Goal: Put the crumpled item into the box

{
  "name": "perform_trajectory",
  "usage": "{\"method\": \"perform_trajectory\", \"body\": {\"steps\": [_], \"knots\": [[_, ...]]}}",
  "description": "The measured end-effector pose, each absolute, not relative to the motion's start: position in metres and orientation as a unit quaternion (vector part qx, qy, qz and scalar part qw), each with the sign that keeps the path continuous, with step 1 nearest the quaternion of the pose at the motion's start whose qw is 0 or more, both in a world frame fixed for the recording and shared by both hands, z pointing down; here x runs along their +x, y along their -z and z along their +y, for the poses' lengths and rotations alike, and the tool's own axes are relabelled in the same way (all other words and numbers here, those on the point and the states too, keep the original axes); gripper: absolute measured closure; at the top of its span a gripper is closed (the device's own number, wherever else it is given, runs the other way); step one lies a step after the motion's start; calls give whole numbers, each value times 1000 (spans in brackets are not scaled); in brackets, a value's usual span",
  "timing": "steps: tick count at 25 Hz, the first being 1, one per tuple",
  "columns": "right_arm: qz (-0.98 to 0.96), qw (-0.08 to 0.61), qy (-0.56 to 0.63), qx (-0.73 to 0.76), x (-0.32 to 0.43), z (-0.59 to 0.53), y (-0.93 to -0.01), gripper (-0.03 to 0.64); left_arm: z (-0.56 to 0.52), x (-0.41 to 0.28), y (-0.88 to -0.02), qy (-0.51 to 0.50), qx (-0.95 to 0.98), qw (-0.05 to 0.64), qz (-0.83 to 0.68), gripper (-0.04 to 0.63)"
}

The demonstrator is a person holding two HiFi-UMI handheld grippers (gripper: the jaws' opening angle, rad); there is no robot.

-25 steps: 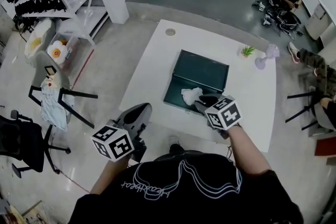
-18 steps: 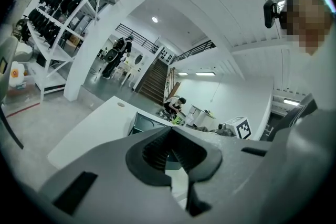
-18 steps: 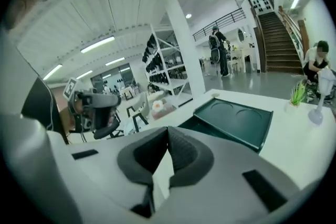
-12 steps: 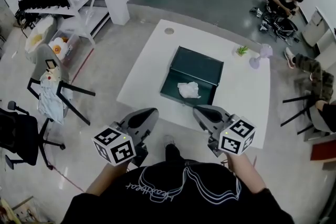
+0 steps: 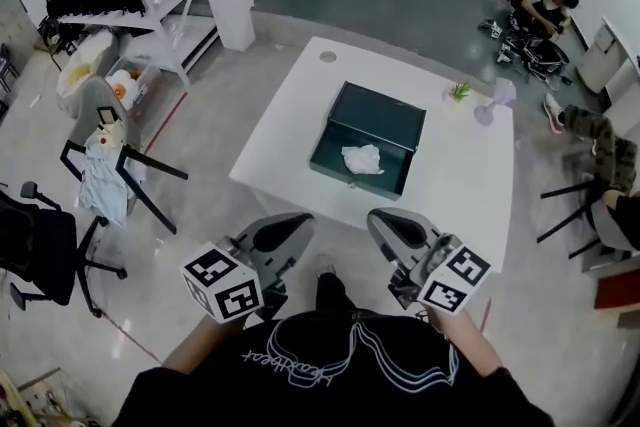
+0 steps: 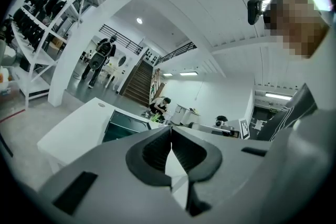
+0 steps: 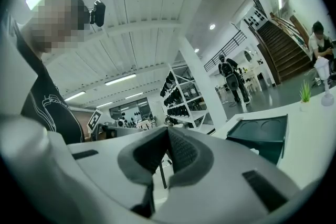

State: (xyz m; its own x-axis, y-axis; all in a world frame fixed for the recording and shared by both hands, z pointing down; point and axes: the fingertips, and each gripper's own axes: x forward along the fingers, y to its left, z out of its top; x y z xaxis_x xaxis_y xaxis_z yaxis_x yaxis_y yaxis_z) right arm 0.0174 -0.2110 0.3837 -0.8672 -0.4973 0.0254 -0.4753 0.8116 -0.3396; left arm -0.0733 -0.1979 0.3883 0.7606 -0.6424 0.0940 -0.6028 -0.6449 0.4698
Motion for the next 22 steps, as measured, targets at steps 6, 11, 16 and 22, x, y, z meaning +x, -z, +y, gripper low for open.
{"method": "perform_trajectory", "body": {"steps": [6,11,16,22], "knots": [[953,30,170,-251,14,-195,-386,614,-182,-73,-386,40,907,239,-344,589],[953,27,167,-250,10,-186,-388,614,-174,-78,-386,40,907,235,-348,589],[953,16,171,-251,8,-183,-396,614,-169,-82,-392,39,907,230,-351,589],[952,8,175,-250,5,-182,-404,614,-168,-81,-399,34,909,230,-345,589]]}}
